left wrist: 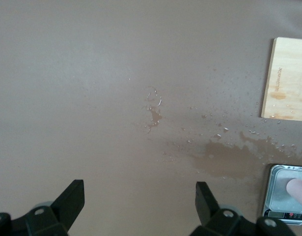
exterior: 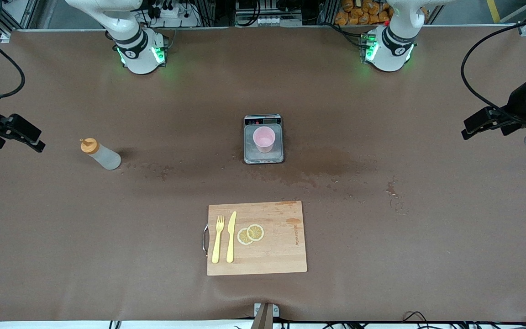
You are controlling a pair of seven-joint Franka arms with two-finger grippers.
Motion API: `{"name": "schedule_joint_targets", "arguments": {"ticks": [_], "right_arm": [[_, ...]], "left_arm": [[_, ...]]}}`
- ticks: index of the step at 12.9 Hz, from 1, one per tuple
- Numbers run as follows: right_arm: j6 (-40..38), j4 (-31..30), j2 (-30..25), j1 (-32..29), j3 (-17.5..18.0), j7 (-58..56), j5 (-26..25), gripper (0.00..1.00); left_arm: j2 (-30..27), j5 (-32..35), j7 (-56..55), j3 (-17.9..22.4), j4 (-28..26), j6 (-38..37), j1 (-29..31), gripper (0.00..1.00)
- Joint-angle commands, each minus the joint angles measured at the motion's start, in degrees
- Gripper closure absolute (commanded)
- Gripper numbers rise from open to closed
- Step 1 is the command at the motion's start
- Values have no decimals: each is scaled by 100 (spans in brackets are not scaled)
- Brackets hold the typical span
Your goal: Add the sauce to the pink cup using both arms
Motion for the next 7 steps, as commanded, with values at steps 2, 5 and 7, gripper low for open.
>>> {"name": "schedule_joint_targets", "arguments": {"ticks": [2,5,7], "right_arm": [[-82,197,13,78,41,111,-314,0],[-74,188,39,87,50,-82,-718,0],[-82,188,39,87,50,-4,-710,0]], "left_arm": [[-20,-4,90,14,132,-55,39,0],[-28,14,90,14,132,-142,39,0],[-37,75,90,14,132,-178,30,0]]}}
